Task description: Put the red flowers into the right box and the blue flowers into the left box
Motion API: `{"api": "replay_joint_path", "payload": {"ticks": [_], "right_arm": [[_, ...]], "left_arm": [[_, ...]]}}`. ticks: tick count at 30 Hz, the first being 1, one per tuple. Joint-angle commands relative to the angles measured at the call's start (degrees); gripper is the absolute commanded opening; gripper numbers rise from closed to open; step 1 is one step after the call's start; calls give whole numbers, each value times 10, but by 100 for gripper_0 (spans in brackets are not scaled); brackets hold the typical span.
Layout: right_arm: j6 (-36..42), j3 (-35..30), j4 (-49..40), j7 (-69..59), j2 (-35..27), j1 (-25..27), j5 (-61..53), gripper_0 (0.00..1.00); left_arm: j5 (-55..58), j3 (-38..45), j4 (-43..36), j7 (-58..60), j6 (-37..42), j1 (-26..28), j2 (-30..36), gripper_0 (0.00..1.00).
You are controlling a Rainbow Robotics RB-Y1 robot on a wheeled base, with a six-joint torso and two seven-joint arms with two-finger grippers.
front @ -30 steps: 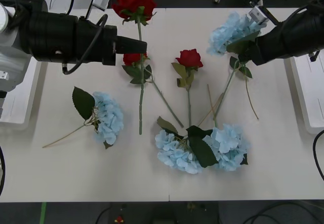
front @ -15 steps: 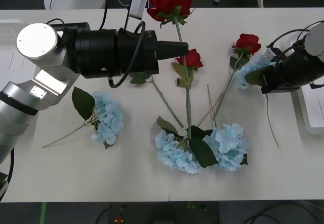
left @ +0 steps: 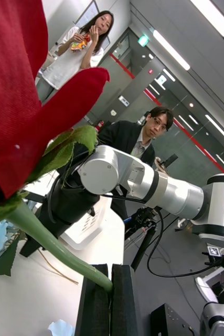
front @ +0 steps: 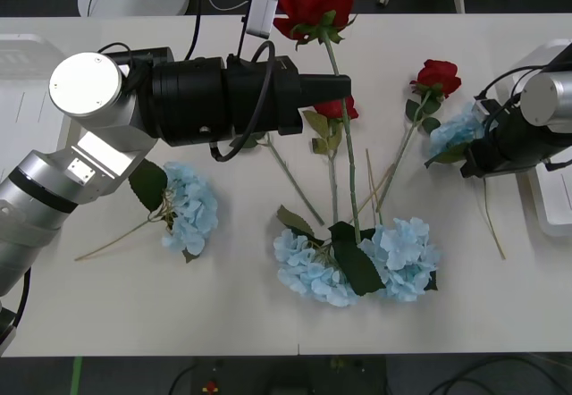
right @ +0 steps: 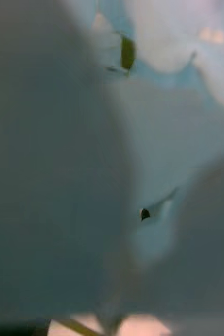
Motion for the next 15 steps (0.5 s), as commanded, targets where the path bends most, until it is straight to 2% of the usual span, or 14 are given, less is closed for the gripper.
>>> {"api": "replay_joint_path", "payload": {"ticks": [1,7,9,15], "right_arm": [[17,0,-9,81,-52,-24,-56,100],[92,-23,-49,173,-108,-24,-192,100],[119,-23,-51,203,-130,-24,-283,100],[157,-23,-68,255,-140,0,-446,100]], "left_arm": [[9,-4,-23,-64,-6,8,13,0],[9,-4,-23,-64,-6,8,13,0],[9,-4,-23,-64,-6,8,13,0],[9,-4,-23,-64,-6,8,13,0]]}}
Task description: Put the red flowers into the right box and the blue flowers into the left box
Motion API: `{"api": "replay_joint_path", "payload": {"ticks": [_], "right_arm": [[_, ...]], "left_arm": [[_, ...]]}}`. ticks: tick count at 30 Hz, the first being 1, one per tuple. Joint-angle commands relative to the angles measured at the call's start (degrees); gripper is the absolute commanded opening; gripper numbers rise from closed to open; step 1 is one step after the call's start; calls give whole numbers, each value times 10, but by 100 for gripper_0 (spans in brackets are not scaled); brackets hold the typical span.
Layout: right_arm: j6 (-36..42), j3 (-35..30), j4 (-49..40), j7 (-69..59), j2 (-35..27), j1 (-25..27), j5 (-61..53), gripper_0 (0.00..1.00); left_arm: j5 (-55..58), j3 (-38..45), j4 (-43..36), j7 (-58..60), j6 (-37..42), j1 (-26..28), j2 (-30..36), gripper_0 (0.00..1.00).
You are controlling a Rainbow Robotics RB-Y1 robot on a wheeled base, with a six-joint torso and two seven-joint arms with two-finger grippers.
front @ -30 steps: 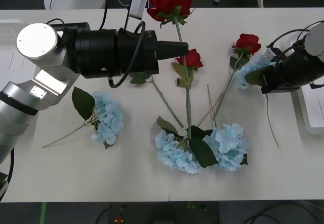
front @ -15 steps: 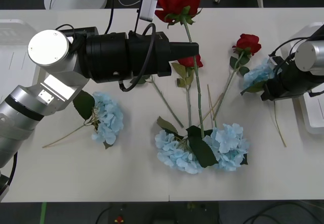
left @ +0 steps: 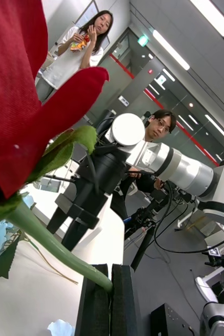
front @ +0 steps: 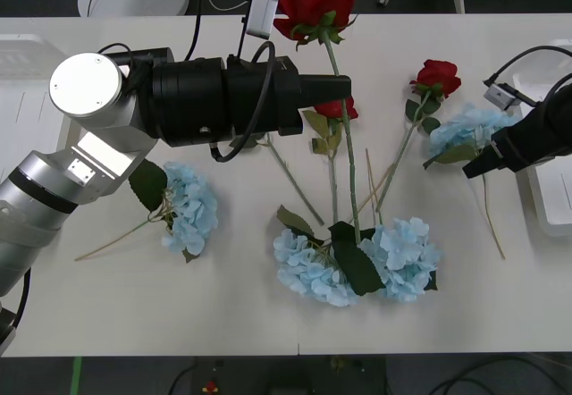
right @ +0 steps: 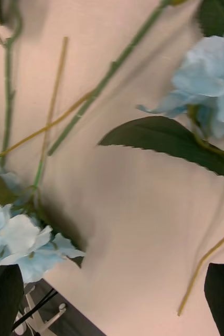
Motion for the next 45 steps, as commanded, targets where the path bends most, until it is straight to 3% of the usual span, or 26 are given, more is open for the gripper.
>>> {"api": "replay_joint_path", "payload": {"ticks": [1,8,24,38,45], "right_arm": [[4,-15,-40,40,-27,9,-106,100],[-40,-16,-161,30,-28,98,-245,100],[-62,-16,-313,35,-8,201,-416,100],[-136,-15,-385,33,89,223,-349,100],[-173,17,-398,28,117,228,-353,100]], "left_arm": [[9,-4,-22,-64,-6,8,13,0],[9,-4,-22,-64,-6,8,13,0],[9,-4,-22,-64,-6,8,13,0],[9,-4,-22,-64,-6,8,13,0],[9,-4,-22,-64,-6,8,13,0]]}}
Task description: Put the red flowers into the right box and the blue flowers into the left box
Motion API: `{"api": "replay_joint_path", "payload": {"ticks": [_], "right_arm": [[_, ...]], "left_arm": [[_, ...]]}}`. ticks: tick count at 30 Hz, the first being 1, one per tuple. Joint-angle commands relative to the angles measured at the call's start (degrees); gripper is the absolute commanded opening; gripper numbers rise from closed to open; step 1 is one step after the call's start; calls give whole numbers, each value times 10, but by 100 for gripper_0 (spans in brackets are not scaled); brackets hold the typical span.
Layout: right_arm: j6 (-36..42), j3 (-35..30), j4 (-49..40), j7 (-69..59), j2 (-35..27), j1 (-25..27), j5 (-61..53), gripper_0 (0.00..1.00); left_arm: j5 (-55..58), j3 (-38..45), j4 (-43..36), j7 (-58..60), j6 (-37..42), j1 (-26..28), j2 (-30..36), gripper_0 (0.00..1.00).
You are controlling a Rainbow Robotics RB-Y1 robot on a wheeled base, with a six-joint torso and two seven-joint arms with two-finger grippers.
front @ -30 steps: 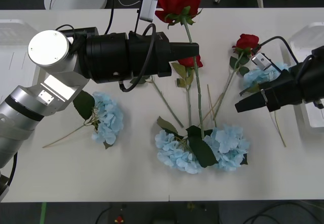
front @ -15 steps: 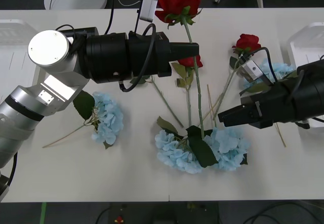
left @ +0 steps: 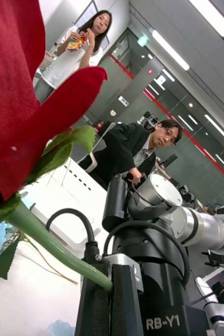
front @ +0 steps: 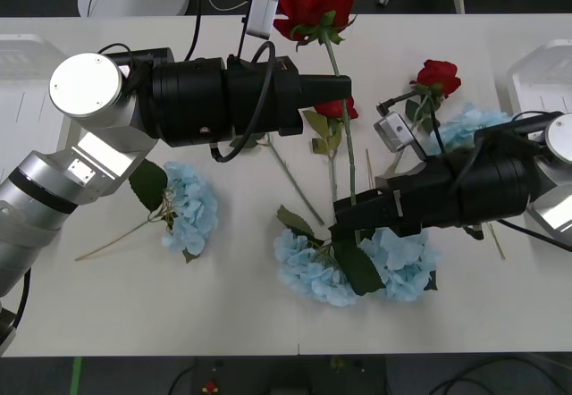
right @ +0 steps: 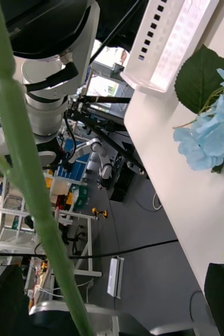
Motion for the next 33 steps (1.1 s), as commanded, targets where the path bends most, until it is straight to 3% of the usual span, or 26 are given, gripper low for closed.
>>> {"api": "replay_joint_path", "payload": {"ticks": [1,16,18,20,22,24,33], "right_arm": [[-32,16,-32,1,28,9,-2,100],[-69,20,-33,-23,98,11,13,100],[-71,20,-33,-25,99,11,14,82],[-71,20,-33,-29,100,11,14,45],[-71,20,-33,-33,99,11,15,18],[-70,20,-33,-38,100,11,15,1],[-69,20,-33,-52,95,12,18,0]], "left_arm": [[8,-4,-21,-63,-6,7,13,0],[8,-4,-21,-63,-6,7,13,0],[8,-4,-21,-63,-6,7,13,0],[8,-4,-21,-63,-6,7,13,0],[8,-4,-21,-63,-6,7,13,0],[8,-4,-21,-63,-6,7,13,0],[8,-4,-21,-63,-6,7,13,0]]}}
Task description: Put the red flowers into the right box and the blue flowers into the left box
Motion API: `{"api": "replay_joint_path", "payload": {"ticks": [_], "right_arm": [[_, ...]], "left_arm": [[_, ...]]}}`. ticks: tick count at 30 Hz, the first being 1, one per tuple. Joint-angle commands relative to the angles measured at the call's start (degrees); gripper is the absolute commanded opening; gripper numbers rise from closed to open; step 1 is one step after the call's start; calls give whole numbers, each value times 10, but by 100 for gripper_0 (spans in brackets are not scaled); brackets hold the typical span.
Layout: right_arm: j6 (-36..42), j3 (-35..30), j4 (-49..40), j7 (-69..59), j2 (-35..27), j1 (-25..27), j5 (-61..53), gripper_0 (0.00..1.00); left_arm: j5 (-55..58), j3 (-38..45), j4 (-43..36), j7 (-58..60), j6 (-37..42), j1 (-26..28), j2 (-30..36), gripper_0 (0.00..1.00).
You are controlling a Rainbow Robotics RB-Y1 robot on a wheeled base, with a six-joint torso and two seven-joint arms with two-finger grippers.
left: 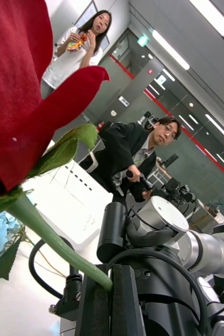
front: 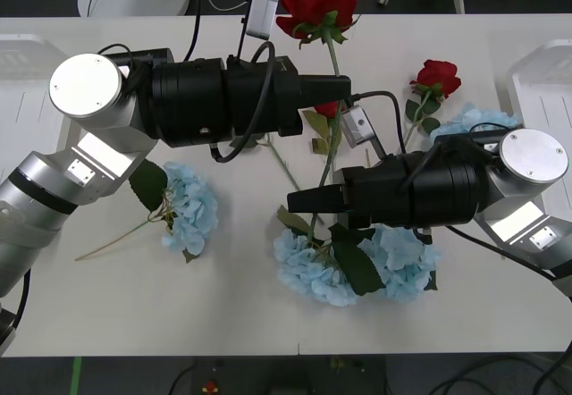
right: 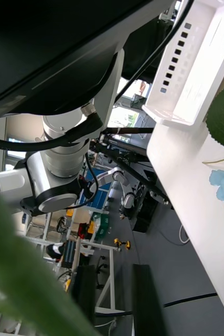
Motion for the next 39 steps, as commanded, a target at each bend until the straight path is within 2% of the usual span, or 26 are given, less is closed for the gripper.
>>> {"api": "replay_joint_path", "payload": {"ticks": [1,5,6,7,9,12,14,28,29,36,39], "right_arm": [[-1,6,-24,-20,10,8,7,0],[0,6,-24,-21,8,7,8,0],[0,6,-24,-21,8,7,8,0],[0,6,-24,-22,8,8,8,0],[0,6,-24,-22,8,7,7,0],[1,6,-24,-22,8,7,7,0],[1,6,-24,-22,8,7,8,0],[-8,3,-24,-55,-15,7,39,0],[-6,-6,-24,-70,-17,7,53,0],[14,-78,-24,-169,-32,4,176,0],[29,-123,-24,-231,-62,-4,267,0]], "left_arm": [[8,-4,-21,-55,-5,6,13,0],[8,-4,-21,-55,-5,6,13,0],[8,-4,-21,-55,-5,6,13,20],[8,-4,-21,-55,-5,6,13,46],[8,-4,-21,-55,-5,6,13,76],[8,-4,-21,-55,-5,6,13,95],[8,-4,-21,-55,-5,6,13,100],[8,-4,-21,-55,-5,6,13,100],[8,-6,-11,-56,-10,21,11,100],[18,30,-20,-63,-29,28,26,100],[18,67,-11,-61,-28,30,47,100]]}}
